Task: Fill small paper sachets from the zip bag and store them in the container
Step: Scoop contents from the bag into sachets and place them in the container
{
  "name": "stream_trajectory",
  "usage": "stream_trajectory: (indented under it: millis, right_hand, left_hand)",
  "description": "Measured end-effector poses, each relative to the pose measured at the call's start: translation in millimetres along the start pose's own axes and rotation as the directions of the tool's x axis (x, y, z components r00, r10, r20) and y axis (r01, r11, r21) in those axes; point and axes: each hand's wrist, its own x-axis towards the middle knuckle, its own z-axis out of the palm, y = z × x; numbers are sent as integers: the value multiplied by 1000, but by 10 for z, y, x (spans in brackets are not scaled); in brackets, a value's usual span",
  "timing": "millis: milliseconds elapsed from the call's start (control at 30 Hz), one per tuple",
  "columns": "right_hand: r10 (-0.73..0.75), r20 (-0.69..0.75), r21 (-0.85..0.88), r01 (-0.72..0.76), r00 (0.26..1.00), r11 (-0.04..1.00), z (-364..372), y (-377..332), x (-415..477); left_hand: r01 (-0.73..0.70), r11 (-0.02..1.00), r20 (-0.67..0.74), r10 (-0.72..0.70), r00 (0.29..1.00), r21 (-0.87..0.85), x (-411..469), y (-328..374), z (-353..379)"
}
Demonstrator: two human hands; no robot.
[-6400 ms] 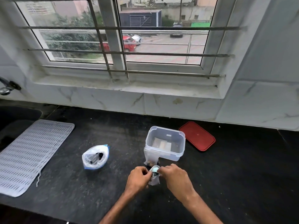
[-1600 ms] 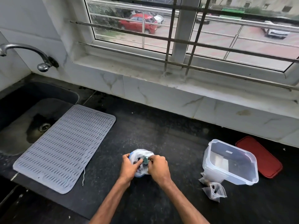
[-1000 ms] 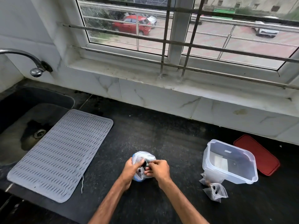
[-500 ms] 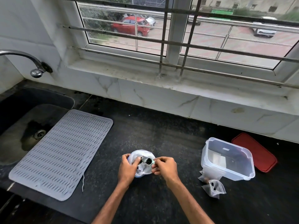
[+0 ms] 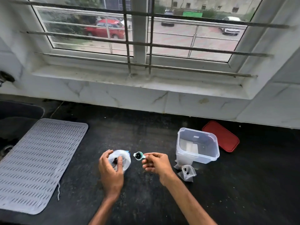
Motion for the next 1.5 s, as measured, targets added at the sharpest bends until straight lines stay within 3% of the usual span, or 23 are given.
stream_trajectory:
  millis: [100, 200, 300, 367, 500, 633, 733, 800, 867, 933, 967, 1000, 1100, 1267, 1367, 1500]
  right_hand:
    - [-41, -19, 9, 42, 999, 999, -297, -58, -130]
    - [-69, -80, 22, 71, 994, 997, -674, -82, -267]
    - [-77, -153, 47, 85, 985, 995, -1087, -89, -397]
    - [-78, -191, 51, 89, 978, 995, -1339, -88, -475]
    - [-100, -236, -18, 99, 966, 995, -1673, -73, -510]
    - [-137, -252, -158, 99, 958, 982, -1848, -3, -449]
    - [-254, -263, -376, 144, 931, 915, -1922, 33, -429]
    - [-426, -185, -621, 230, 886, 749, -1965, 87, -420]
    - [-564, 37, -851, 322, 825, 415, -2012, 154, -409]
    - [-579, 268, -935, 353, 770, 37, -2027, 226, -407]
    - [-579, 336, -930, 361, 743, -77, -2030, 266, -406]
    - [-602, 362, -921, 371, 712, -116, -2031, 288, -415]
    - [-665, 299, -926, 376, 685, -30, -2035, 319, -419]
    - [-657, 72, -883, 355, 750, 308, -2087, 305, -399]
    - [-592, -29, -717, 396, 805, 574, -2111, 267, -364]
    - [-530, -114, -479, 421, 841, 771, -2193, 226, -438]
  left_hand:
    - [-73, 993, 26, 75, 997, -93, -201, 190, 230]
    - [-41, 986, 248, 81, 965, -163, -500, 321, 511]
    - [-66, 989, 538, 129, 833, -135, -838, 351, 833]
    - [-78, 992, 635, 122, 763, -97, -1037, 399, 1034]
    - [-9, 997, 694, 63, 718, -81, -1236, 620, 1273]
    - [-8, 1000, 684, 22, 729, -25, -1310, 673, 1408]
    - [-21, 1000, 662, 21, 750, -8, -1334, 705, 1446]
    - [-19, 999, 653, 33, 757, -28, -1355, 723, 1442]
    - [-7, 998, 646, 43, 762, -58, -1378, 731, 1433]
    - [7, 997, 644, 42, 764, -73, -1393, 736, 1431]
    - [14, 997, 646, 41, 762, -80, -1399, 737, 1431]
    - [19, 996, 645, 42, 763, -88, -1398, 745, 1430]
    - [34, 994, 640, 41, 767, -105, -1394, 761, 1415]
    - [33, 995, 641, 35, 766, -93, -1362, 790, 1400]
    - [42, 996, 661, 24, 750, -84, -1339, 787, 1399]
    - [53, 994, 677, 29, 735, -100, -1314, 774, 1365]
